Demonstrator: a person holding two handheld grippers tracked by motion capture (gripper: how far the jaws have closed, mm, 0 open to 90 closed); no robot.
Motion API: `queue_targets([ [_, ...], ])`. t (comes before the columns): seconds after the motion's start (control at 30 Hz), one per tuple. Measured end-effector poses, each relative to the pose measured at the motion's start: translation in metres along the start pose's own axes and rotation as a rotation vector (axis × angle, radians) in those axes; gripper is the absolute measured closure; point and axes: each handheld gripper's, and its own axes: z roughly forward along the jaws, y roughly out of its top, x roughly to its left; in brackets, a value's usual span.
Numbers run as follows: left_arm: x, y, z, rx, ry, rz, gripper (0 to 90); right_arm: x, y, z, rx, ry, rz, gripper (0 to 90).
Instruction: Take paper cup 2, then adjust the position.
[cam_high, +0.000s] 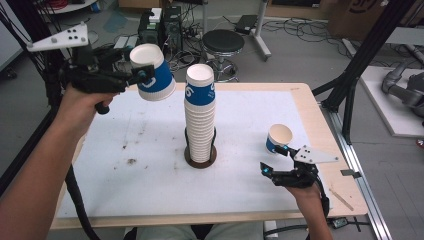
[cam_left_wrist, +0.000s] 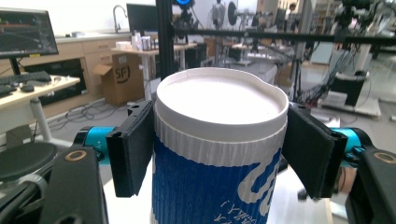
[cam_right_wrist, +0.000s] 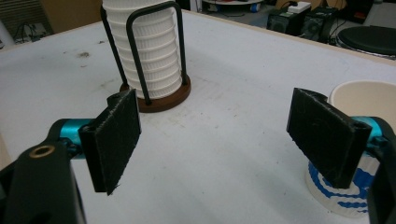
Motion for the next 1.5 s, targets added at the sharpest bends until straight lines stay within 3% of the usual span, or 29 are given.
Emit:
queue_targets([
  [0.33,-0.004,-0.052,-0.01,0.041,-0.018,-0.012,29.5,0.001,0.0,0.002,0.007,0.004,-0.001,18.1],
  [0.8,-0.014,-0.114,-0.007,0.096,-0.062,-0.031,29.5,0.001,0.001,0.009,0.014,0.014,-0.003,18.1],
  [1.17,-0.017,-0.15,-0.008,0.096,-0.062,-0.078,29.5,0.0,-0.001,0.004,0.013,-0.003,0.009,18.1],
  [1.5,-0.024,-0.156,-0.003,0.106,-0.067,-0.074,29.5,0.003,0.0,0.004,0.002,0.004,0.004,18.1],
])
